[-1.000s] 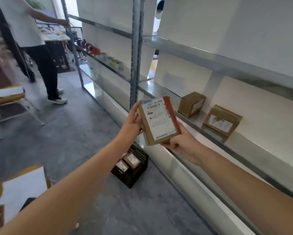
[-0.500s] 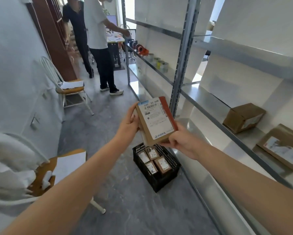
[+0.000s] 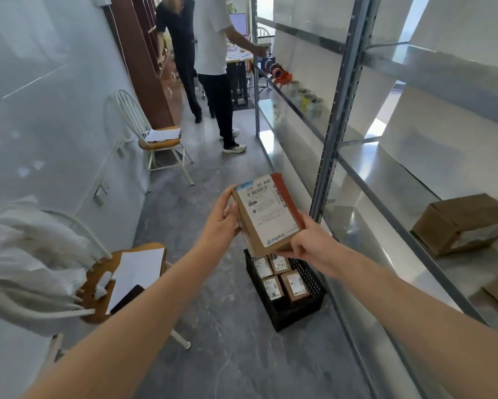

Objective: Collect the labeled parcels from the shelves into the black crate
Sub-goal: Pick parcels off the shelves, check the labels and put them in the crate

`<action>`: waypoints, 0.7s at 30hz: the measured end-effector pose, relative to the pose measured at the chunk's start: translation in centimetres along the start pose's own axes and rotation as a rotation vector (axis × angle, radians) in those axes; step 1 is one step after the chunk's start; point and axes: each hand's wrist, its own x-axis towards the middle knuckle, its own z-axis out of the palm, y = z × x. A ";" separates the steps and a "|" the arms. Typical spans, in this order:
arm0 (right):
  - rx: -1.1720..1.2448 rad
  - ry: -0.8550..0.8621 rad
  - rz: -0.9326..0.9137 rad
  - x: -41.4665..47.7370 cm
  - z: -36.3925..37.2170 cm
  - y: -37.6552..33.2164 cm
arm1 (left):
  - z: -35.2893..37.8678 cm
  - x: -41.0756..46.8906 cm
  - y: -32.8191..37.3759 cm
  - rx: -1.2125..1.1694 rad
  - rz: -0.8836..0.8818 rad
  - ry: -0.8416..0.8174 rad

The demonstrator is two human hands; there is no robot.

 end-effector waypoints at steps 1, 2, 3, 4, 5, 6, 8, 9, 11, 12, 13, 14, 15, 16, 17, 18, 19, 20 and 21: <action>0.005 0.002 0.007 0.1 -0.8 0.3 | 0.7 0.1 -0.3 0.008 -0.007 0.005; 0.009 0.003 0.011 0.2 -1.5 0.6 | 1.5 0.1 -0.5 0.014 -0.012 0.010; 0.011 0.003 0.014 0.2 -2.2 0.9 | 2.2 0.2 -0.7 0.015 -0.014 0.013; 0.010 0.002 0.016 0.2 -2.8 1.1 | 2.8 0.2 -1.0 0.017 -0.016 0.015; 0.004 0.006 0.020 0.1 -3.3 1.2 | 3.4 0.1 -1.3 0.016 -0.021 0.015; -0.003 0.014 0.022 0.0 -3.8 1.3 | 3.9 0.1 -1.6 0.012 -0.026 0.014; -0.014 0.025 0.021 -0.2 -4.4 1.4 | 4.5 0.1 -2.0 0.004 -0.029 0.013; -0.017 0.025 0.019 -0.2 -4.6 1.4 | 4.7 0.3 -2.2 0.002 -0.027 0.012; -0.018 0.028 0.021 -0.1 -4.8 1.3 | 4.9 0.6 -2.4 -0.001 -0.024 0.001; -0.015 0.031 0.026 0.1 -4.8 1.3 | 5.0 0.9 -2.4 -0.008 -0.024 -0.006; -0.008 0.033 0.030 0.3 -4.8 1.2 | 4.9 1.1 -2.6 -0.014 -0.022 -0.011; -0.005 0.036 0.029 0.6 -4.7 1.1 | 4.8 1.4 -2.8 -0.020 -0.019 -0.013; -0.009 0.041 0.026 0.9 -4.6 1.0 | 4.6 1.8 -3.0 -0.027 -0.015 -0.015; -0.018 0.042 0.022 1.3 -4.4 0.9 | 4.3 2.2 -3.1 -0.036 -0.013 -0.016; -0.027 0.043 0.021 1.7 -4.1 0.7 | 4.0 2.7 -3.3 -0.042 -0.012 -0.018; -0.032 0.046 0.023 2.1 -3.9 0.6 | 3.8 3.2 -3.4 -0.049 -0.014 -0.019; -0.035 0.051 0.026 2.5 -3.6 0.4 | 3.4 3.8 -3.7 -0.053 -0.017 -0.021; -0.041 0.056 0.029 3.0 -3.3 0.2 | 3.0 4.4 -3.8 -0.060 -0.019 -0.025; -0.046 0.062 0.031 3.6 -3.1 0.0 | 2.6 5.1 -4.0 -0.067 -0.015 -0.030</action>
